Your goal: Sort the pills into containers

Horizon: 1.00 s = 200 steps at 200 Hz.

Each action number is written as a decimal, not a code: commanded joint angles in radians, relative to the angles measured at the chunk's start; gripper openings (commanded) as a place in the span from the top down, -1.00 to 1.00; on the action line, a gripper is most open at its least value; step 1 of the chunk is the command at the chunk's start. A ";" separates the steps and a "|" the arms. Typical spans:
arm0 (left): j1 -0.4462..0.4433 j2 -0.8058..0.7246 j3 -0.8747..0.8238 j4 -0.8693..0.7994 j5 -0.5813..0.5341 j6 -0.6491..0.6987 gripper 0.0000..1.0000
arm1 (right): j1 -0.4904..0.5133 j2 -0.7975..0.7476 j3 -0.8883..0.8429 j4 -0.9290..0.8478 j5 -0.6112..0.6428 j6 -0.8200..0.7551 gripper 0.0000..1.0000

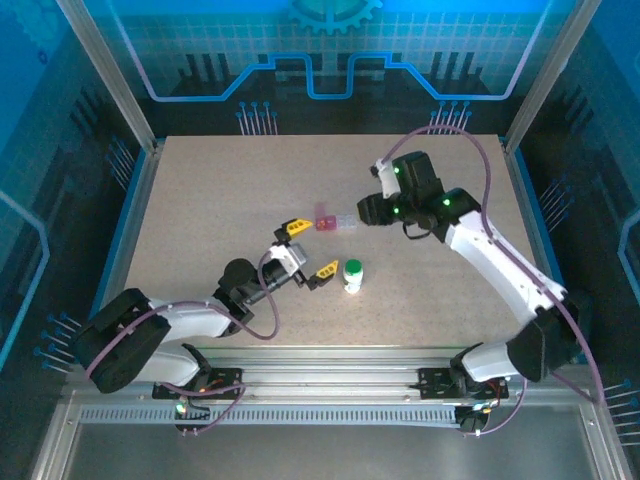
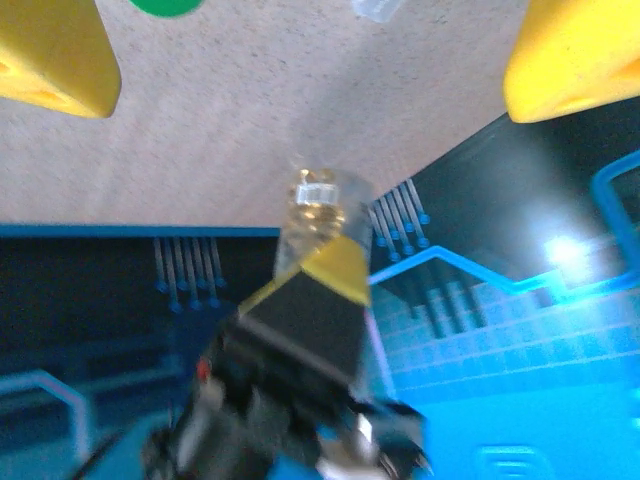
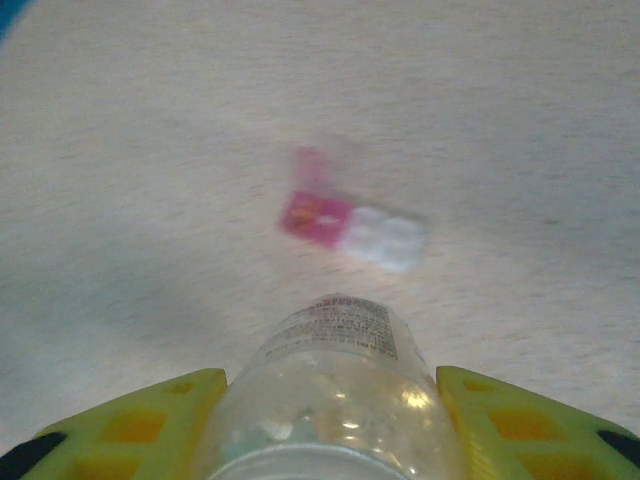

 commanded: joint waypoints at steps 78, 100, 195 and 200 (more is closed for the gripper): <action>0.049 -0.494 0.090 -0.774 -0.492 -0.445 -0.98 | -0.206 0.508 0.261 0.126 0.208 -0.065 0.27; 0.070 -0.482 0.093 -0.808 -0.500 -0.477 -0.99 | -0.214 0.576 0.315 0.139 0.261 -0.058 0.25; 0.143 -0.332 0.130 -0.828 -0.488 -0.588 -0.98 | -0.309 0.785 0.504 0.060 0.195 0.002 -0.01; 0.145 -0.325 0.134 -0.831 -0.493 -0.593 -0.98 | -0.314 0.791 0.508 0.059 0.189 0.007 -0.02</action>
